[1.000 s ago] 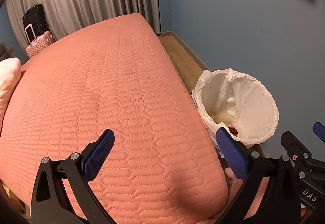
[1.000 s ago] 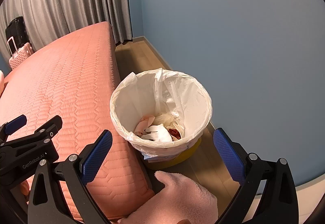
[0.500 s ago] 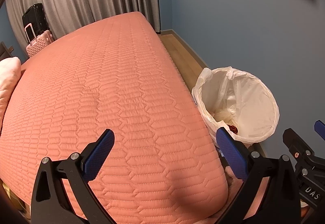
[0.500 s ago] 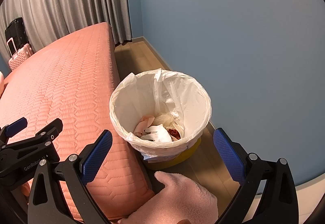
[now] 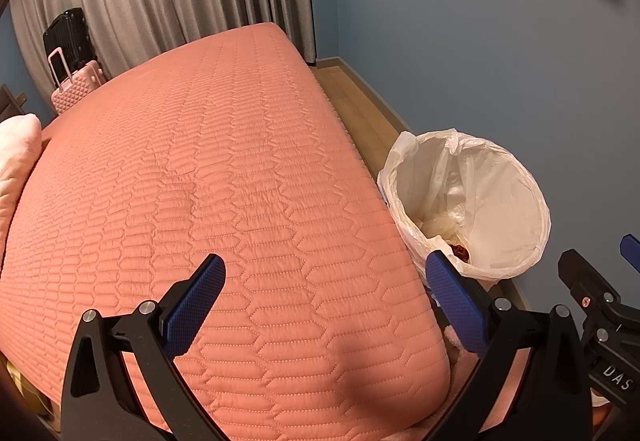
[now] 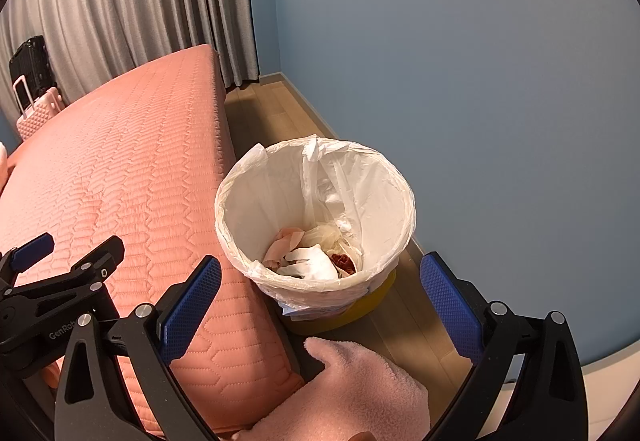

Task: Collect trash

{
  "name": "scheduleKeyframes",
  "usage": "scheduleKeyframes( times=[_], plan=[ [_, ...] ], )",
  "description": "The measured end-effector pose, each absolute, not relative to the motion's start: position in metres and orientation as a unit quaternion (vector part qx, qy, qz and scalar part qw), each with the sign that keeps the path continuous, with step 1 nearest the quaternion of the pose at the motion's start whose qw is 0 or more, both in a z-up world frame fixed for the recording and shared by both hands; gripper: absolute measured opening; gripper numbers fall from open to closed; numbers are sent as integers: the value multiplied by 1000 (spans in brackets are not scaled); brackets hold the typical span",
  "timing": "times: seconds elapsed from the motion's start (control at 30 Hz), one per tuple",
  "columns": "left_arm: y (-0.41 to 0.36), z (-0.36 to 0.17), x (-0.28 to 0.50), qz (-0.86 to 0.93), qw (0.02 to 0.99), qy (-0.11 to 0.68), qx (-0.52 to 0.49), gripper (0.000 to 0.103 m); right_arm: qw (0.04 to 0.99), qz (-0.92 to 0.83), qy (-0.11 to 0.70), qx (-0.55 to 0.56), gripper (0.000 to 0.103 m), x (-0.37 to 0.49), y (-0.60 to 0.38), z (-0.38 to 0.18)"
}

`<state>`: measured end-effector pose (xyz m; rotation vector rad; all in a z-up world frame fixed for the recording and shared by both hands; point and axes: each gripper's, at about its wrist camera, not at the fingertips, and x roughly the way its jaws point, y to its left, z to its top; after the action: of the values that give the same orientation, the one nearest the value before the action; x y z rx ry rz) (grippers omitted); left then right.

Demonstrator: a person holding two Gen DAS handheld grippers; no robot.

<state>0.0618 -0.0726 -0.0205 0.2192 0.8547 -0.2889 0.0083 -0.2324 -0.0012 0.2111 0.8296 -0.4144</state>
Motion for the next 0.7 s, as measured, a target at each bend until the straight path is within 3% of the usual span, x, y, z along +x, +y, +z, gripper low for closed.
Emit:
scheduleKeyframes(
  times=[0.7],
  plan=[
    [-74,-18,62,-143,894,411,109,96,889,-200,398,102,97,8,-232,-2]
  ],
)
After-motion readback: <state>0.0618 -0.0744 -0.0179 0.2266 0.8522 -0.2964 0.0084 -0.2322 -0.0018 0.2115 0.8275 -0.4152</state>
